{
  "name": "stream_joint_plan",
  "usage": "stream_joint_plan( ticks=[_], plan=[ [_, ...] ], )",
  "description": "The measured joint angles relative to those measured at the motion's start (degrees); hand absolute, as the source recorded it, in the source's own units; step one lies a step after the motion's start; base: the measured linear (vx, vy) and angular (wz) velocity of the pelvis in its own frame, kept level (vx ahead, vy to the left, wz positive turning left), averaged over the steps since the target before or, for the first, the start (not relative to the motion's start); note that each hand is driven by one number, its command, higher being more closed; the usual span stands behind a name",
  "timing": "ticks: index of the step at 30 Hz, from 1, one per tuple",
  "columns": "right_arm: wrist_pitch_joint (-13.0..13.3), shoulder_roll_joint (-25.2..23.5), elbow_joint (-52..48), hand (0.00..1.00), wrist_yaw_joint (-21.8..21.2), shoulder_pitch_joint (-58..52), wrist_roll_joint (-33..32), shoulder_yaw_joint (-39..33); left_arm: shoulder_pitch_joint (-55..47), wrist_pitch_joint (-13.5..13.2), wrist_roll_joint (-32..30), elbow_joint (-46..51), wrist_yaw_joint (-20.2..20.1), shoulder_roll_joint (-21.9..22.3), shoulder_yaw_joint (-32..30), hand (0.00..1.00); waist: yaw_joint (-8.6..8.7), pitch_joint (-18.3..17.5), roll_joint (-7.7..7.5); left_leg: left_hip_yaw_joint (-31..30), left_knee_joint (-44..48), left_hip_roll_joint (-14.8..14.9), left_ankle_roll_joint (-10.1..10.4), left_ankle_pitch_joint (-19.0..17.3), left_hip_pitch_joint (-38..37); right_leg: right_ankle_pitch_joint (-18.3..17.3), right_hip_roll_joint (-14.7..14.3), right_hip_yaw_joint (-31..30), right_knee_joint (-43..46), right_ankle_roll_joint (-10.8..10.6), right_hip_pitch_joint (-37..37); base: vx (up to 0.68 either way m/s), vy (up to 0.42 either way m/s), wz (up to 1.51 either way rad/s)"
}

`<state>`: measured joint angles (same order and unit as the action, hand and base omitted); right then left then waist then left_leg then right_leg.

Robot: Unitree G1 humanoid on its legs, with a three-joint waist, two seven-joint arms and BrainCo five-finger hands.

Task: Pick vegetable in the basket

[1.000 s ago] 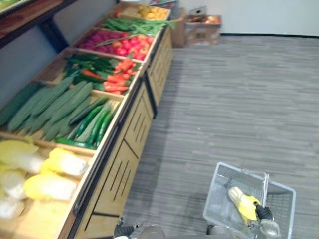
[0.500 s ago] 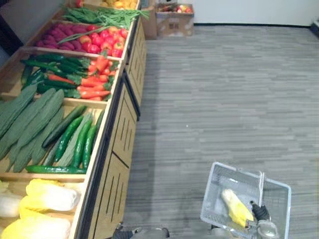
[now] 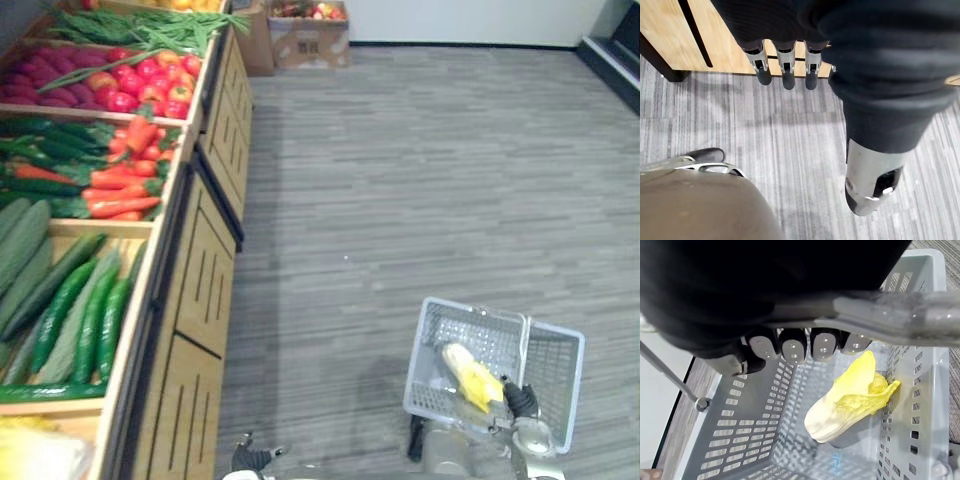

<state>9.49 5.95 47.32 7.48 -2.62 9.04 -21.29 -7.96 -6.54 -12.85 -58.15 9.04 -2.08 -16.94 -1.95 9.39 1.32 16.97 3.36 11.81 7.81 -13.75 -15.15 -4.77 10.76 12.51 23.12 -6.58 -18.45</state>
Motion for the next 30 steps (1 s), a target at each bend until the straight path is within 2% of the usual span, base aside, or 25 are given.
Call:
stream_joint_plan(
  ticks=[2, 3, 4, 6, 8, 9, 11, 13, 15, 16, 17, 18, 19, 20, 21, 23, 26, 28, 29, 30],
  plan=[
    [-0.2, -0.1, -0.1, 1.0, 0.3, 0.0, -0.1, -1.7, 0.0, -0.3, -0.9, 0.3, 0.1, 0.7, -0.3, 0.0, 0.23, 0.0, 0.05, -0.6, 0.1, 0.4, 1.1, 3.4, -1.1, -5.0, 0.6, 0.1, 6.3, 1.1, -1.4, 0.31, -0.33, 0.12],
    [-0.3, 0.0, 0.3, 1.0, 0.5, -0.3, -0.1, -2.3, -0.2, -0.3, -1.0, 0.3, 0.4, 1.2, -0.4, 0.0, 0.27, -0.3, 0.25, -1.4, 1.1, 1.5, 2.0, 5.0, -0.8, -7.4, 0.1, 1.0, 8.1, 2.0, -1.1, 0.39, -0.395, 0.1],
    [-0.4, 0.0, 0.5, 1.0, 0.7, -0.3, -0.1, -2.5, -0.2, -0.3, -1.0, 0.4, 0.5, 1.4, -0.4, 0.0, 0.26, -0.8, 0.98, -2.3, 1.9, 2.0, 2.0, 5.7, -0.6, -8.2, -0.2, 1.6, 8.3, 2.3, -0.6, 0.34, -0.321, 0.2],
    [-0.9, 0.2, 1.1, 1.0, 0.7, -0.7, -0.1, -2.6, -0.2, -0.3, -1.0, 1.2, 0.7, 1.9, -0.3, 0.0, 0.36, -1.2, 1.3, -6.3, 7.9, 3.6, 1.7, 9.5, 2.4, -9.9, -0.8, 3.8, 6.6, 3.4, 2.3, 0.36, -0.28, 0.38],
    [-1.3, 0.3, 1.9, 1.0, 0.7, -1.5, -0.1, -2.5, -0.2, -0.4, -0.9, 2.0, 0.7, 1.9, -0.3, 0.0, 0.6, -1.1, 1.03, -10.7, 18.4, 4.5, 1.9, 15.1, 7.7, -10.1, -0.7, 6.2, 3.9, 3.8, 6.9, 0.37, -0.249, 0.51],
    [-1.5, 0.6, 2.1, 1.0, 0.7, -2.3, -0.1, -2.1, -0.3, -0.4, -0.9, 2.3, 0.8, 1.6, -0.3, 0.0, 0.35, -1.1, 0.93, -12.2, 26.0, 5.0, 2.5, 19.6, 11.3, -10.2, -0.6, 7.1, 1.5, 4.0, 10.2, 0.22, -0.133, 0.32],
    [-1.8, 1.0, 2.7, 1.0, 0.7, -2.5, -0.1, -1.6, -1.0, -0.5, -0.8, 2.8, 0.8, 1.7, -0.2, 0.0, 0.04, -1.1, 0.84, -10.8, 37.9, 6.4, 3.8, 18.3, 15.6, -10.4, -0.8, 7.5, -1.7, 4.3, 14.8, 0.26, -0.135, 0.11],
    [-1.8, 1.0, 2.7, 1.0, 0.8, -3.5, -0.2, -1.0, -1.5, -0.4, -0.9, 3.4, 0.8, 1.1, -0.1, 0.0, -0.11, -1.0, 0.33, -6.5, 44.4, 6.6, 1.8, 11.6, 20.4, -10.4, -0.7, 7.5, -6.6, 4.3, 20.9, 0.28, -0.068, 0.11],
    [-1.9, 0.8, 2.9, 1.0, 0.8, -4.0, -0.2, -1.0, -1.5, -0.4, -0.9, 3.4, 0.9, 0.6, 0.0, 0.0, -0.51, -0.8, -0.22, -2.8, 43.5, 6.5, 0.7, 7.1, 24.2, -10.1, 0.0, 7.6, -8.8, 3.9, 23.8, 0.21, 0.083, 0.04],
    [-2.0, 0.4, 2.9, 1.0, 0.9, -4.0, -0.3, -1.0, -1.8, -0.3, -0.9, 3.3, 0.9, 0.2, 0.0, 0.0, -0.64, -0.7, -0.94, 0.5, 38.4, 5.5, 0.5, 5.7, 25.8, -9.8, 1.3, 7.8, -9.4, 3.3, 25.1, 0.21, 0.157, -0.03],
    [-2.0, 0.3, 2.8, 1.0, 0.9, -4.1, -0.3, -1.0, -2.0, -0.4, -0.9, 3.5, 1.0, 0.1, -0.1, 0.0, -0.64, -0.7, -1.18, 2.1, 34.3, 4.8, 0.5, 5.7, 26.2, -9.5, 2.0, 8.1, -9.8, 2.8, 25.8, 0.23, 0.225, -0.01],
    [-2.0, 0.4, 2.6, 1.0, 0.9, -4.5, -0.3, -0.9, -1.9, -0.3, -1.1, 3.5, 1.2, 0.1, 0.2, 0.0, -0.74, -0.7, -1.37, 4.5, 23.9, 2.5, -0.5, 7.0, 26.4, -9.2, 3.1, 8.6, -10.3, 2.3, 27.2, 0.2, 0.217, 0.05],
    [-2.0, 0.5, 2.4, 1.0, 0.9, -4.7, -0.3, -0.9, -2.0, -0.3, -1.4, 3.5, 1.4, 0.2, 0.5, 0.0, -0.7, -0.7, -1.11, 4.8, 18.3, 1.0, -1.6, 9.6, 26.3, -9.2, 3.3, 8.9, -10.6, 2.2, 28.0, 0.24, 0.314, 0.03],
    [-2.0, 1.1, 1.9, 1.0, 1.0, -5.2, -0.2, -0.8, -2.5, -0.4, -1.7, 3.5, 1.8, 1.3, 0.9, 0.0, -1.22, -0.9, 0.13, 4.2, 9.2, -0.4, -5.3, 15.6, 26.5, -9.3, 2.7, 8.7, -11.2, 0.2, 28.9, 0.24, 0.311, 0.13],
    [-2.7, -0.7, 1.9, 1.0, 1.1, -5.1, -0.2, 0.6, -2.2, -0.1, -2.0, 3.5, 1.9, -0.6, 0.5, 0.0, -1.43, -1.5, -2.22, 4.6, 9.0, -2.6, -5.2, 14.6, 26.3, -9.4, 4.5, 7.8, -12.8, -0.9, 29.4, 0.29, 0.305, 0.18],
    [-2.6, -2.3, 0.4, 1.0, 1.1, -5.1, -0.1, 2.6, -1.8, -0.1, -2.1, 4.5, 2.1, -1.1, 0.3, 0.0, -1.8, -1.7, -4.18, 4.2, 9.4, -4.2, -5.8, 13.6, 28.2, -7.4, 4.5, 7.5, -15.6, -0.2, 28.7, 0.26, 0.195, 0.24],
    [-2.6, -2.6, -1.0, 1.0, 0.9, -4.3, 0.0, 5.2, -1.4, 0.5, -3.6, 4.1, 2.0, -0.8, 0.3, 0.0, -3.27, -1.7, -3.93, 5.1, 13.5, -4.0, -7.1, 10.1, 29.3, -2.1, 4.7, 5.5, -19.1, -3.1, 30.3, 0.18, 0.144, -0.06],
    [-2.6, -2.5, -1.3, 1.0, 0.4, -4.4, 0.3, 7.3, -2.6, 0.5, -4.2, 3.7, 2.1, -0.3, 0.3, 0.0, -4.96, -2.1, -3.33, 6.0, 13.7, -4.0, -7.1, 8.1, 27.3, 1.4, 4.7, 2.3, -19.6, -2.9, 30.8, 0.15, 0.148, -0.39],
    [-2.6, -2.5, -1.3, 1.0, 0.0, -4.7, 0.6, 7.9, -3.2, 0.5, -4.3, 3.4, 2.1, -0.4, 0.4, 0.0, -5.05, -2.6, -3.95, 6.1, 12.2, -4.9, -6.8, 7.4, 26.2, 1.8, 5.5, 0.4, -17.0, -2.7, 29.7, 0.12, 0.172, -0.14],
    [-2.5, -2.2, -0.6, 1.0, -0.3, -5.0, 1.4, 7.8, -3.6, 0.6, -4.3, 3.0, 2.1, -0.5, 1.1, 0.0, -4.56, -3.3, -3.95, 5.9, 10.3, -6.0, -6.8, 7.0, 25.1, 1.8, 6.5, -1.2, -12.1, -2.7, 27.4, 0.15, 0.233, -0.02]
  ],
)
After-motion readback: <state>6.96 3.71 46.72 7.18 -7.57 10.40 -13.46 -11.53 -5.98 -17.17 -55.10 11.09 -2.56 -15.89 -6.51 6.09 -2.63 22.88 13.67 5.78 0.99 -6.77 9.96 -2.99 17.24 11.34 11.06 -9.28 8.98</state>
